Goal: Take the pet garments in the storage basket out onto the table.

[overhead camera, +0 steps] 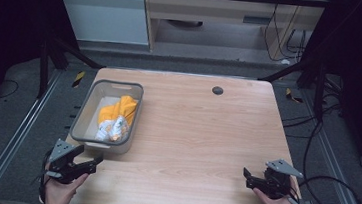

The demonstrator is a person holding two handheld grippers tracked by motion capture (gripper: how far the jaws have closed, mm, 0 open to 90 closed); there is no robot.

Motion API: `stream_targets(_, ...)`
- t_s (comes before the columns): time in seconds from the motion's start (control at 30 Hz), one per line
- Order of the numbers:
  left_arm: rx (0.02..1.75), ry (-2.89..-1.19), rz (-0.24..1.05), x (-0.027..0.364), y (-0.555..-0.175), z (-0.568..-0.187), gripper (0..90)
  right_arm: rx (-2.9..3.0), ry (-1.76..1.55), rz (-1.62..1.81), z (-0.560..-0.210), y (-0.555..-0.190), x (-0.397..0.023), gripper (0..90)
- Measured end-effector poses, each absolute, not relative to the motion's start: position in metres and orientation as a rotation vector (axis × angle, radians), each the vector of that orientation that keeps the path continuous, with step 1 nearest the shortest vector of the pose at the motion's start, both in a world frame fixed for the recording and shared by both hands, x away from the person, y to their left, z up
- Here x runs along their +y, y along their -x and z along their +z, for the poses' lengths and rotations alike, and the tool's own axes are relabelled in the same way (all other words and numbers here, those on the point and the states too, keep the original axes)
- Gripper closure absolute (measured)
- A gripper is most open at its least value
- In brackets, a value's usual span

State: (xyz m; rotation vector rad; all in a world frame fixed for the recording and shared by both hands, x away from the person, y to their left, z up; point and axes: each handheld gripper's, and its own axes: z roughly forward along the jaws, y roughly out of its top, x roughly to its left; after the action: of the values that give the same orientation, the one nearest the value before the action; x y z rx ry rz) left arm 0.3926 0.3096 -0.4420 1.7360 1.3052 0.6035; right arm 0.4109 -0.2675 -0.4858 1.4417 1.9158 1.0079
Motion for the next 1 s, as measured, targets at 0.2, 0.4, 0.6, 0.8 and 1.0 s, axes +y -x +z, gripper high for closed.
stream_targets(0.2,1.294,-1.720,0.585,0.311,-0.393,-0.433,22.1,1.922,-1.432,1.020,-0.485,-0.410,-0.266,7.5)
stream_targets(0.4,1.285,-1.715,0.586,0.311,-0.396,-0.425,23.4,1.918,-1.426,1.028,-0.485,-0.410,-0.265,7.6)
stream_targets(0.6,1.268,-1.702,0.600,0.313,-0.396,-0.414,23.5,1.921,-1.421,1.032,-0.485,-0.410,-0.263,7.6)
stream_targets(0.8,1.269,-1.702,0.598,0.317,-0.399,-0.409,23.7,1.918,-1.418,1.028,-0.485,-0.411,-0.262,7.6)
stream_targets(1.0,1.268,-1.718,0.599,0.316,-0.404,-0.402,23.7,1.919,-1.414,1.025,-0.484,-0.411,-0.261,7.5)
